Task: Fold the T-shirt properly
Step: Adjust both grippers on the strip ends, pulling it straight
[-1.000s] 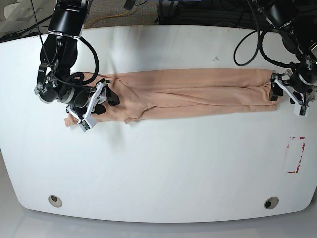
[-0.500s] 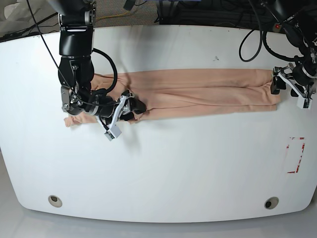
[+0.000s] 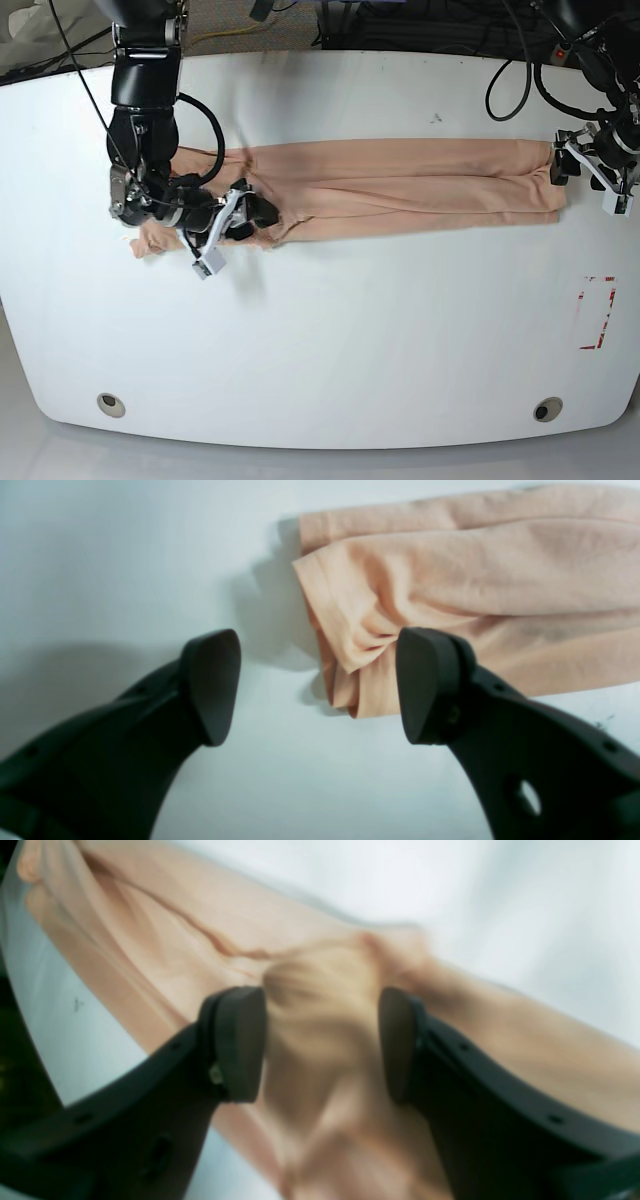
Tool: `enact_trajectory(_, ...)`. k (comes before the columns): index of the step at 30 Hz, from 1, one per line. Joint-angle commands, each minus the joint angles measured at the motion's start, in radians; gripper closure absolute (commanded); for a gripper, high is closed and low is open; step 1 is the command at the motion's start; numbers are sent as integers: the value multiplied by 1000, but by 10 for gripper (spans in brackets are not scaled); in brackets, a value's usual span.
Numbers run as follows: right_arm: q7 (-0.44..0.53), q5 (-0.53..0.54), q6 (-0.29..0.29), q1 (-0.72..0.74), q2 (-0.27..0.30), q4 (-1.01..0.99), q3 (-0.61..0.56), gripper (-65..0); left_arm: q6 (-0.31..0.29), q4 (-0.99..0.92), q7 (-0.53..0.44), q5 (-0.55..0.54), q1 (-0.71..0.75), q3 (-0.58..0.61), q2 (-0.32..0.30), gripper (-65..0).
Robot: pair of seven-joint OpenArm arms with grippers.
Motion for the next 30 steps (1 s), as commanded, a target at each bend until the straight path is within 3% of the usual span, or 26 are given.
enact_trajectory(1, -64, 12, 1, 12, 11, 116, 78, -349, -1, 14, -11, -17, -10, -5, -20, -454)
enact_trajectory(4, -118, 12, 1, -26, 14, 182, 143, -349, -1, 11, -11, -17, -11, -5, -18, -456)
enact_trajectory(9, -119, 1, 1, -83, 34, 211, 170, -349, -1, -68, -12, -81, -22, -5, -17, -456)
enact_trajectory(17, -52, 1, 1, -152, 54, 202, 167, -350, -1, -265, -20, -119, -105, -5, -20, -456)
enact_trajectory(30, -46, 1, 1, -156, 54, 121, 169, -350, -1, -403, -55, -115, -152, 13, -22, -456)
